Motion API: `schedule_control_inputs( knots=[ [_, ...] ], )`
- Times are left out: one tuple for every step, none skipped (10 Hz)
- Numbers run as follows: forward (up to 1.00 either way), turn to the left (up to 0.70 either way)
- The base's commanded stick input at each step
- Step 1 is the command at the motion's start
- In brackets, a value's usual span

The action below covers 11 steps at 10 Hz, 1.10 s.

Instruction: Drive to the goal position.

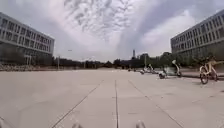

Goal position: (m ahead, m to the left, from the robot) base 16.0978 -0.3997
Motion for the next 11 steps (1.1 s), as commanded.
schedule_control_inputs(
  knots=[
    [0.7,-0.11],
    [0.7,-0.02],
    [0.7,0.0],
    [0.7,0.0],
    [0.7,0.0],
    [0.7,0.0],
    [0.7,0.0],
    [0.7,0.0],
    [0.7,0.0],
    [0.7,0.0],
    [0.7,0.0]
  ],
)
